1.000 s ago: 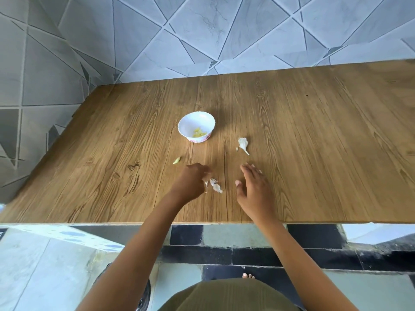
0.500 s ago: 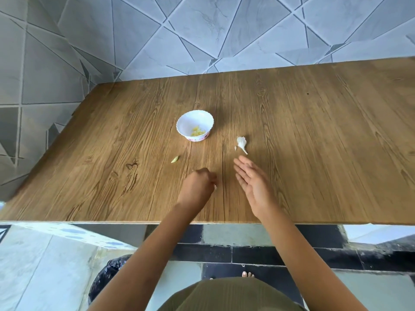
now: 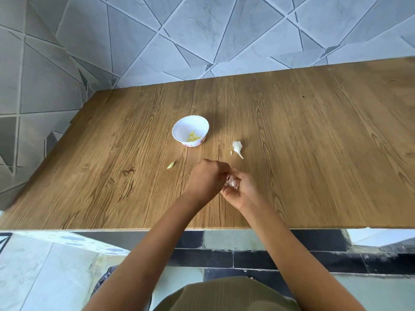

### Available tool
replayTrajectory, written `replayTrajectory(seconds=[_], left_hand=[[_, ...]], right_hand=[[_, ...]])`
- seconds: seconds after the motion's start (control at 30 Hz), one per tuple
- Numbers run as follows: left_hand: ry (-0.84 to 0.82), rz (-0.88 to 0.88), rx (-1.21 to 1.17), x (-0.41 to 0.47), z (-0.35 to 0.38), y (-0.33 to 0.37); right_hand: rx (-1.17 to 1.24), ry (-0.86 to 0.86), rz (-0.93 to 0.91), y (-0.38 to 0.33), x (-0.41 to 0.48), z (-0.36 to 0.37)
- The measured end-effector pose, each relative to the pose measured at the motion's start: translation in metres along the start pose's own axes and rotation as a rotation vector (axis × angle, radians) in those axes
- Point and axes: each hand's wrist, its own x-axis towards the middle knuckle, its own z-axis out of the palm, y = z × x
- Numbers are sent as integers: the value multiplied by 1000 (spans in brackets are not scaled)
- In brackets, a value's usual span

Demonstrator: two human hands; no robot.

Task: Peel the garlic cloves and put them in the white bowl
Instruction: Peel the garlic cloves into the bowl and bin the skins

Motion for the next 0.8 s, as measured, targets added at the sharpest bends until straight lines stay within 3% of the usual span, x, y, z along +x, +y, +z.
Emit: replayTrajectory(seconds=[0.1,0.3,0.43,0.63,0.8], left_hand=[[62,14,1,-1,0,7],[31,-24,-100,-2,-6,3],[183,-174,-105,0,-27,-30],[-63,-333,123,-1,-22,-78],[-67,-315,269,-11,-3,-70]], right_hand=[[-25,-7,2,0,-2,4],[-24,-29,6,1,0,5],[16,-91,34,0,6,3],[-12,-105,7,0,4,2],[-5,-97,-3,-2,5,-1]])
